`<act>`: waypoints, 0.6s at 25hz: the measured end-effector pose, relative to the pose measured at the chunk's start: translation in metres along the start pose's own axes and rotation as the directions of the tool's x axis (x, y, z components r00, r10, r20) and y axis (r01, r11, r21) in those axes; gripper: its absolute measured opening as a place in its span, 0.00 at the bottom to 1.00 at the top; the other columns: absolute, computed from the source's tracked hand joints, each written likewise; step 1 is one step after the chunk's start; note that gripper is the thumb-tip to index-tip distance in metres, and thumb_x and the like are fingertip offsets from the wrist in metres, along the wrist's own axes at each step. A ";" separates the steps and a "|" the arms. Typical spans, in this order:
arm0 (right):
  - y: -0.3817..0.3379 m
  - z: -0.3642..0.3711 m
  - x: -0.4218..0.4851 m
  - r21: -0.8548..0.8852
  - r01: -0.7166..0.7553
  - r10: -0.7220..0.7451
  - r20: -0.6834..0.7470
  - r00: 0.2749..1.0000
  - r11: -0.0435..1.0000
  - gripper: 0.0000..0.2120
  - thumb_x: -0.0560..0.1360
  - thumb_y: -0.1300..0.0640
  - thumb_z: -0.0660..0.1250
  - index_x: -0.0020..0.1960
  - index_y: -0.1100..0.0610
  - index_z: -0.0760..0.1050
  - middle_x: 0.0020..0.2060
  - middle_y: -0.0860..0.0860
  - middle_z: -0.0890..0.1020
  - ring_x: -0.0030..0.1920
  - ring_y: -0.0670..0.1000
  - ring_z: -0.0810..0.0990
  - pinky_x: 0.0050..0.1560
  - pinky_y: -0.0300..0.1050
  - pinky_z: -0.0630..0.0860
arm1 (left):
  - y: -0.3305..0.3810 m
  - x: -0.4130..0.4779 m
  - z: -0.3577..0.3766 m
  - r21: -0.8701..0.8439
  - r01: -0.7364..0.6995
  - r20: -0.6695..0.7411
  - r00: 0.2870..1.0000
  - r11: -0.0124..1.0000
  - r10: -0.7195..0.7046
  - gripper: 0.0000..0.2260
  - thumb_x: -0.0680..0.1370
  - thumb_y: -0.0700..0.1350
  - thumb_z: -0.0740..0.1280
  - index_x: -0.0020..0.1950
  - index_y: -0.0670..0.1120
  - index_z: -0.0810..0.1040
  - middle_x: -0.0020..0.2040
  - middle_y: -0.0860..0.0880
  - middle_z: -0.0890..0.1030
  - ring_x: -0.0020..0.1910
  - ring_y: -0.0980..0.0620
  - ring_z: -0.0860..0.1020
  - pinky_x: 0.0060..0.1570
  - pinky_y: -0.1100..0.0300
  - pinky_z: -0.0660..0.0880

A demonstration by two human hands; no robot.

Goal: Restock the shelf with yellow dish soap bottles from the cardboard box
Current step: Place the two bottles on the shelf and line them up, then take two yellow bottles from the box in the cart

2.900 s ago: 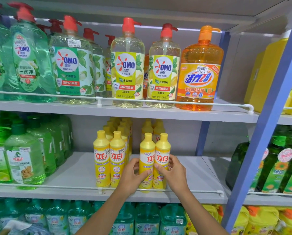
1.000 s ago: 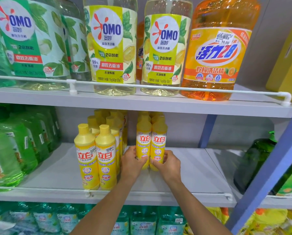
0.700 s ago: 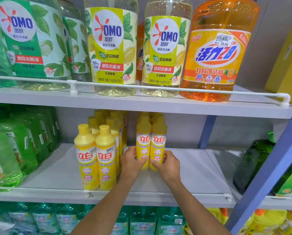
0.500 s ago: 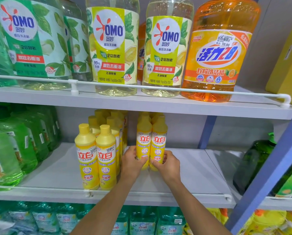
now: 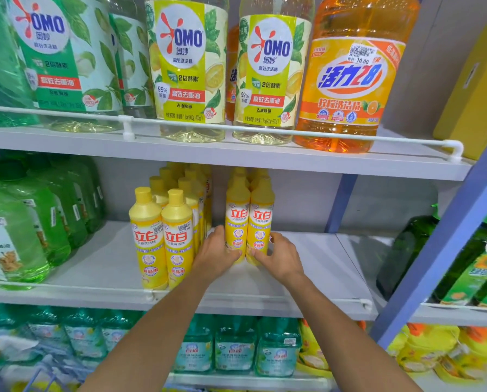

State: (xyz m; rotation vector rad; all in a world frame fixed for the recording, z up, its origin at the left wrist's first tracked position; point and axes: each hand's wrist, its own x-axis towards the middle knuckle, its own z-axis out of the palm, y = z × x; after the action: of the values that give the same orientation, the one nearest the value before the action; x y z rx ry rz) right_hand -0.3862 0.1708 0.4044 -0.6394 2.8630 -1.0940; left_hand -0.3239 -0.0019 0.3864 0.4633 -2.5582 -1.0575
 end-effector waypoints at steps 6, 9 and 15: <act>-0.002 -0.029 -0.031 -0.260 0.145 -0.115 0.126 0.985 0.955 0.28 0.74 0.39 0.69 0.68 0.53 0.72 0.65 0.57 0.77 0.66 0.58 0.74 0.63 0.52 0.73 | 0.027 -0.036 -0.021 0.370 -0.115 0.140 0.988 0.922 0.067 0.24 0.72 0.58 0.71 0.63 0.49 0.72 0.59 0.45 0.78 0.59 0.43 0.77 0.56 0.47 0.77; -0.004 -0.033 -0.055 -0.341 0.215 -0.164 0.174 0.971 0.915 0.29 0.74 0.38 0.68 0.69 0.53 0.70 0.64 0.57 0.75 0.65 0.59 0.72 0.62 0.54 0.74 | 0.033 -0.067 -0.028 0.522 -0.215 0.248 0.964 0.826 0.094 0.29 0.76 0.60 0.69 0.70 0.46 0.69 0.64 0.42 0.75 0.63 0.40 0.73 0.59 0.46 0.75; -0.013 -0.033 -0.137 -0.500 0.243 -0.151 0.218 0.964 0.831 0.38 0.75 0.35 0.64 0.77 0.55 0.61 0.74 0.56 0.68 0.72 0.59 0.66 0.70 0.55 0.69 | 0.021 -0.143 -0.049 0.679 -0.383 0.370 0.915 0.626 0.159 0.38 0.76 0.70 0.60 0.76 0.45 0.62 0.70 0.42 0.71 0.69 0.40 0.70 0.66 0.45 0.70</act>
State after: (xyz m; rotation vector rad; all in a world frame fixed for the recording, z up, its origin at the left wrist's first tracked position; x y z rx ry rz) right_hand -0.2607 0.2351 0.4193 -1.0120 2.9852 -0.2155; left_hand -0.1793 0.0416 0.4092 0.0760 -3.1098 0.1099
